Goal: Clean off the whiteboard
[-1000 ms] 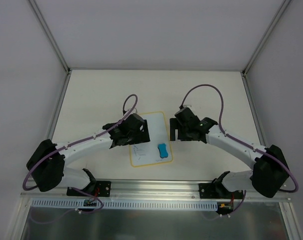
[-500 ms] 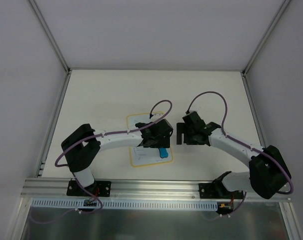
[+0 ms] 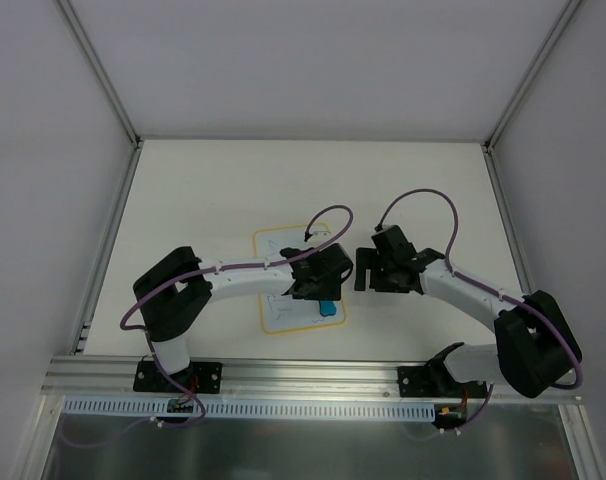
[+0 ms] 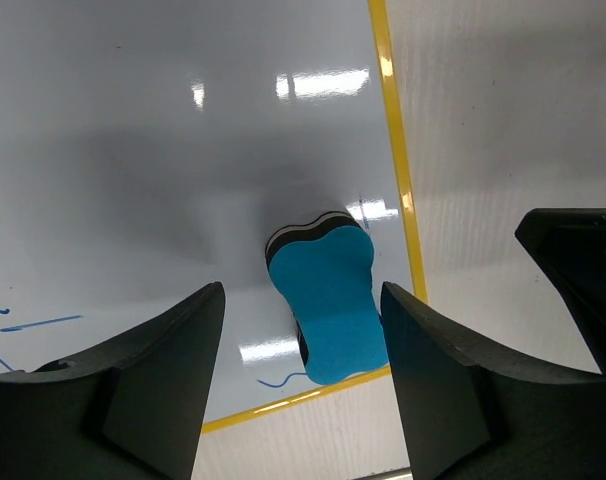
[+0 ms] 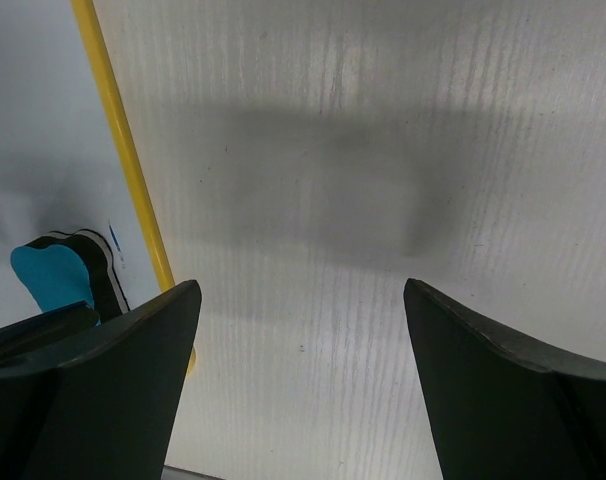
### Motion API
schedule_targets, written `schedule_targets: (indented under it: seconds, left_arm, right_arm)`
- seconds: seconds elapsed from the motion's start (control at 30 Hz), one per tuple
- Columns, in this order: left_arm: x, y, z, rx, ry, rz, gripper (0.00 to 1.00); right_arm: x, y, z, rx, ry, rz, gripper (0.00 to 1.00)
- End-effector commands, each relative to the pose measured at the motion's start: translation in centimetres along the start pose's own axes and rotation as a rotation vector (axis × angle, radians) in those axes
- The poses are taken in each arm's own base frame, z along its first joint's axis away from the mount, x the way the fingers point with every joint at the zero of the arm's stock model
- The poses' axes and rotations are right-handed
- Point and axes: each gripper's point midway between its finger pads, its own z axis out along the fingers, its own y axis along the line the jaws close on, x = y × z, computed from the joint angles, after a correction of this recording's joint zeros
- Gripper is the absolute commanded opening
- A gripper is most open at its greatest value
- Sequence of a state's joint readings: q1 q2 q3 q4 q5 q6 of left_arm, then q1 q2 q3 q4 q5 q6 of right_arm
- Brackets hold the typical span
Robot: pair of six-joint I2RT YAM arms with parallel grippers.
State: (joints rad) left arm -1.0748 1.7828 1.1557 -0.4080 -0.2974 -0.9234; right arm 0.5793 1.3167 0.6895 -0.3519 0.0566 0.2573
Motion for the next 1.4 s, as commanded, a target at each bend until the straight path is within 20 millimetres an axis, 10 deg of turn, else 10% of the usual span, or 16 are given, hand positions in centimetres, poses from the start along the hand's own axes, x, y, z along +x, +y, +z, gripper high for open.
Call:
schedule_targets:
  seconds: [0.0, 0.6, 0.83, 1.37]
  left_arm:
    - [-0.3, -0.8, -0.4, -0.002, -0.012, -0.003, 0.64]
    - [0.8, -1.0, 0.8, -0.028, 0.019, 0.024, 0.38]
    - [-0.4, -0.1, -0.4, -0.036, -0.041, 0.053, 0.13]
    - [-0.7, 0.8, -0.8, -0.049, -0.065, 0.111, 0.04]
  right_arm:
    - [-0.6, 0.7, 0.1, -0.043, -0.023, 0.006, 0.87]
    - [-0.1, 1.2, 0.8, -0.099, 0.004, 0.018, 0.86]
    - [-2.0, 3.5, 0.9, -0.195, -0.028, -0.037, 0.70]
    - [-4.9, 8.5, 5.9, -0.273, 0.049, -0.155, 0.34]
